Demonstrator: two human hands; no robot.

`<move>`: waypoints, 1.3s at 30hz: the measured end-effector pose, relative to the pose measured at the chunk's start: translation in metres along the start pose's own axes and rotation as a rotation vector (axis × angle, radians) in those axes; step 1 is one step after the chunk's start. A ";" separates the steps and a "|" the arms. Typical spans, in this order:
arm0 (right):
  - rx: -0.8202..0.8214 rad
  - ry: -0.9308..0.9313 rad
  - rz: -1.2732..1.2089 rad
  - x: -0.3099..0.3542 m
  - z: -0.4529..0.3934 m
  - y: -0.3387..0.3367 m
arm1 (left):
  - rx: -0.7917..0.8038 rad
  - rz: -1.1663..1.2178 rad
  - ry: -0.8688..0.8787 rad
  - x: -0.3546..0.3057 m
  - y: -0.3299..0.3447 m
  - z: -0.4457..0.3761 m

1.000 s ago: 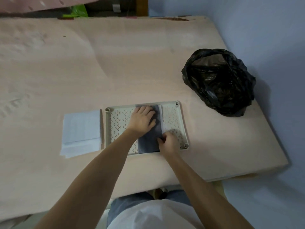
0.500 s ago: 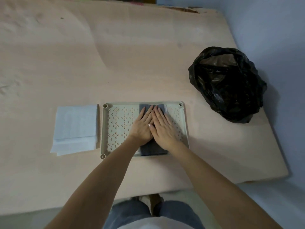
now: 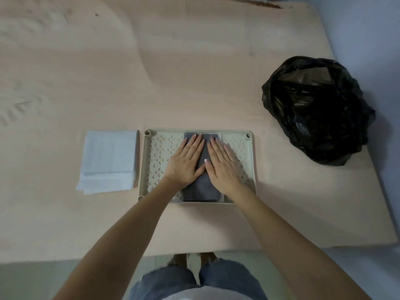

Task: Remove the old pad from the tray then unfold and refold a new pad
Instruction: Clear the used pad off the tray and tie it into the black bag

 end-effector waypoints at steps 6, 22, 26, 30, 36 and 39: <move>0.031 -0.058 0.156 0.024 -0.016 0.011 | 0.029 0.017 -0.019 0.015 0.000 0.011; 0.048 0.111 0.122 -0.013 -0.012 0.004 | 0.099 0.045 -0.116 0.036 0.007 0.027; 0.144 -0.153 0.075 0.011 0.013 0.007 | 0.062 -0.077 0.154 0.011 0.000 0.042; 0.248 -0.289 0.230 0.025 0.032 0.028 | 0.145 -0.130 0.186 0.001 0.012 0.041; 0.315 -0.318 0.284 0.011 0.025 0.029 | 0.189 -0.188 0.214 0.007 0.015 0.041; 0.339 -0.303 0.301 0.005 0.027 0.027 | 0.197 -0.203 0.180 0.016 0.011 0.049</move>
Point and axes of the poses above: each hand's wrist, its own z-axis away from the middle knuckle, its own y-axis out of the palm, x = y × z, the point moved 10 cm from there along -z, towards the middle knuckle, and after that the axes turned 9 degrees about -z, right-handed, at the moved point
